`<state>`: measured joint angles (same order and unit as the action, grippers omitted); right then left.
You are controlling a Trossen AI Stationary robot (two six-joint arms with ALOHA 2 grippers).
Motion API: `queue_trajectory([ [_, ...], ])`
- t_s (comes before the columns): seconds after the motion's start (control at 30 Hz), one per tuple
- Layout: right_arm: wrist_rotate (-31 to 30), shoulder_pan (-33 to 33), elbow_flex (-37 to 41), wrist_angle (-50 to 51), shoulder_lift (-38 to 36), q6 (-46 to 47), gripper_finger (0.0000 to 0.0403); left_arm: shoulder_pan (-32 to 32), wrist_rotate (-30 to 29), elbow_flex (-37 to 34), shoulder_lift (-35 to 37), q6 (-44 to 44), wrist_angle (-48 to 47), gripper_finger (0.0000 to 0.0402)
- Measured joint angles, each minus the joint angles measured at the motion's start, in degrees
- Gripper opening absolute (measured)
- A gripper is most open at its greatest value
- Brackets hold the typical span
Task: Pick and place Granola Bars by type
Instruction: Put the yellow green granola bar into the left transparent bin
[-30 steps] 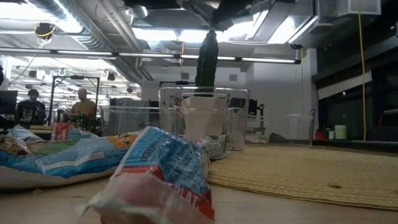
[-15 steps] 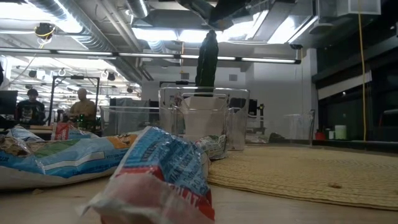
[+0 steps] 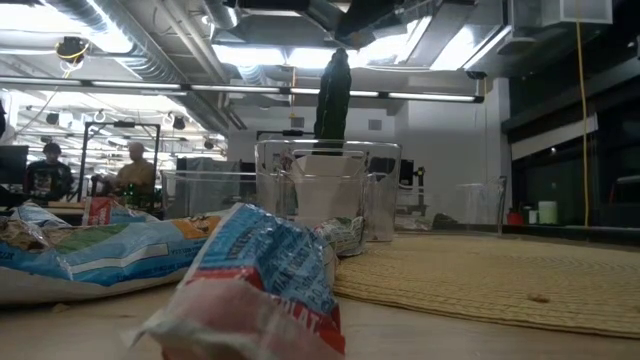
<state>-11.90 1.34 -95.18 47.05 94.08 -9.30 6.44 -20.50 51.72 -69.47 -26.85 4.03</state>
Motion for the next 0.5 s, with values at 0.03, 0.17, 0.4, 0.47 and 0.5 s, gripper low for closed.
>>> queue_trajectory([
  [0.03,0.0,0.0,0.0,0.0,0.0,0.0,0.0039,0.0,0.0,0.0,0.0,0.0,0.0,0.0093],
  [0.17,0.0,0.0,0.0,0.0,0.0,-0.1,0.004,0.0,0.0,0.0,0.0,-0.4,0.0,0.0051],
  [0.4,0.0,0.9,-1.5,3.8,-0.1,-0.4,0.0072,0.0,0.0,0.0,0.0,-0.5,0.0,0.0029],
  [0.47,-0.5,1.5,-2.8,5.5,-0.2,-0.3,0.0095,0.0,0.0,0.0,0.0,-0.5,0.0,0.0031],
  [0.5,-1.2,2.0,-3.5,6.5,-0.2,-0.2,0.0106,0.0,0.0,0.0,0.0,-0.5,0.0,0.0032],
])
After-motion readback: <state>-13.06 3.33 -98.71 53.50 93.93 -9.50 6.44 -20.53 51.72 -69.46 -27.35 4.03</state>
